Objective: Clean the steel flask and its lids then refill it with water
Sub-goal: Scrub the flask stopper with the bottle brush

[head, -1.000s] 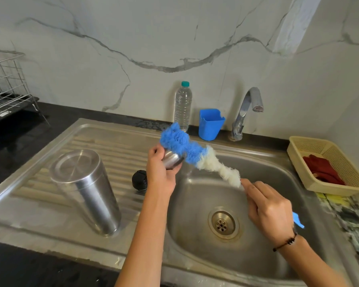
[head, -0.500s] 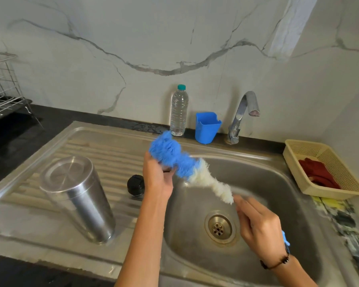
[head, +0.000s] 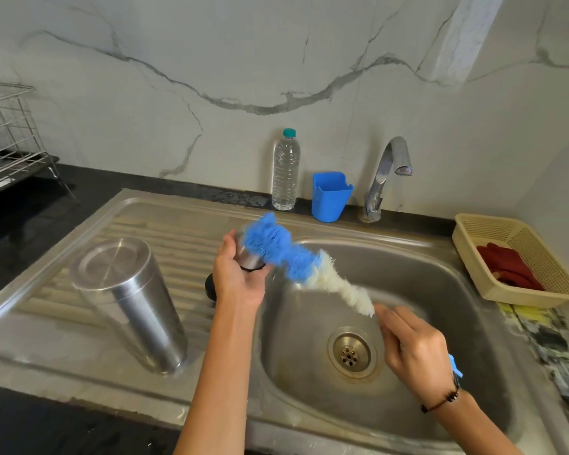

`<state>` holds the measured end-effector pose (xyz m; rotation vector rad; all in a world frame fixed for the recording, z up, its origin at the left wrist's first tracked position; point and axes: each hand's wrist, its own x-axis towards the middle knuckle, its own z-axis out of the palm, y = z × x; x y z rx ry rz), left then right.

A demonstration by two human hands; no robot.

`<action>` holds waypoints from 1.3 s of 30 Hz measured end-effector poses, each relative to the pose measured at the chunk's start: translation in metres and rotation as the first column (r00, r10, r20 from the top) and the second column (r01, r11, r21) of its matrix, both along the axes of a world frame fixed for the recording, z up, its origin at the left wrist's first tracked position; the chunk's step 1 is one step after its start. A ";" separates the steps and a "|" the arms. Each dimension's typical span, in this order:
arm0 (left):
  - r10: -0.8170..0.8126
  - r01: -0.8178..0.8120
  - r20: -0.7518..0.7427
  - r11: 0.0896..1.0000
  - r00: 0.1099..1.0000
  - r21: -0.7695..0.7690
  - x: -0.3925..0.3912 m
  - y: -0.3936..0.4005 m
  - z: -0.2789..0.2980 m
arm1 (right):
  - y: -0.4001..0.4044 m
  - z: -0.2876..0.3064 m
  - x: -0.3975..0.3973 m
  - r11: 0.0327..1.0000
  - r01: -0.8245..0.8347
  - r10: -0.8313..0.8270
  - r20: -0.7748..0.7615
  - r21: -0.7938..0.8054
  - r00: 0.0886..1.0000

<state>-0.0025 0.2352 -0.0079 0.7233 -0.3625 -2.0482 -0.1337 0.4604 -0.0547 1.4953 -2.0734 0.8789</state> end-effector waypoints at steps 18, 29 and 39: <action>-0.007 0.014 -0.158 0.999 0.987 0.043 0.005 0.015 0.017 | 0.004 0.005 0.003 0.997 -0.008 0.013 0.067 -0.074 0.998; -0.179 0.170 -0.127 0.982 0.976 -0.077 0.011 0.026 0.019 | 0.006 -0.004 0.012 0.997 0.023 -0.010 0.184 -0.071 0.983; -0.235 0.246 0.143 0.967 0.961 -0.061 -0.004 0.020 0.010 | -0.017 0.014 -0.014 0.992 0.125 -0.116 0.214 -0.029 0.970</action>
